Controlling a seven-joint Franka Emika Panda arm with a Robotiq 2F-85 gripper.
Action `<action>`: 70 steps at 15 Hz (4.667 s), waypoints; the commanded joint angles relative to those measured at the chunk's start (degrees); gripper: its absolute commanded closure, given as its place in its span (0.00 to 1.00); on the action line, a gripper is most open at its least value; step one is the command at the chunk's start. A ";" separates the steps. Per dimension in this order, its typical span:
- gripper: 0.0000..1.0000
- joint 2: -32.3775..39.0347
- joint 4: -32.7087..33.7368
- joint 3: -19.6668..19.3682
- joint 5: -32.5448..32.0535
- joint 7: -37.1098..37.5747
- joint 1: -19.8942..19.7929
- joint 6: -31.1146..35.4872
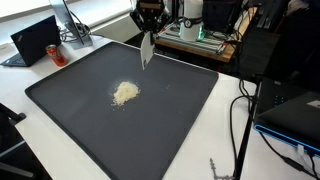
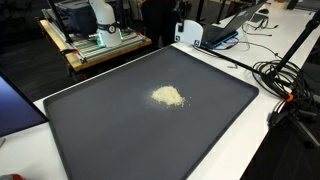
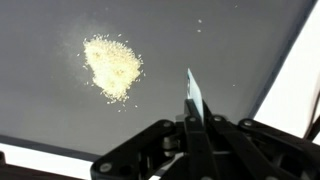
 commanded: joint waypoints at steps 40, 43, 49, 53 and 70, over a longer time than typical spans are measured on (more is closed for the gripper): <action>0.99 38.79 53.20 -5.64 -7.54 12.39 1.02 -26.58; 0.99 37.43 52.60 -5.20 -2.38 7.92 -2.85 -26.56; 0.96 37.80 52.25 -6.96 -2.24 7.78 -2.86 -26.19; 0.96 37.86 52.25 -6.86 -2.30 7.97 -2.15 -26.19; 0.99 34.94 48.21 -5.76 28.72 -5.02 -23.47 -26.34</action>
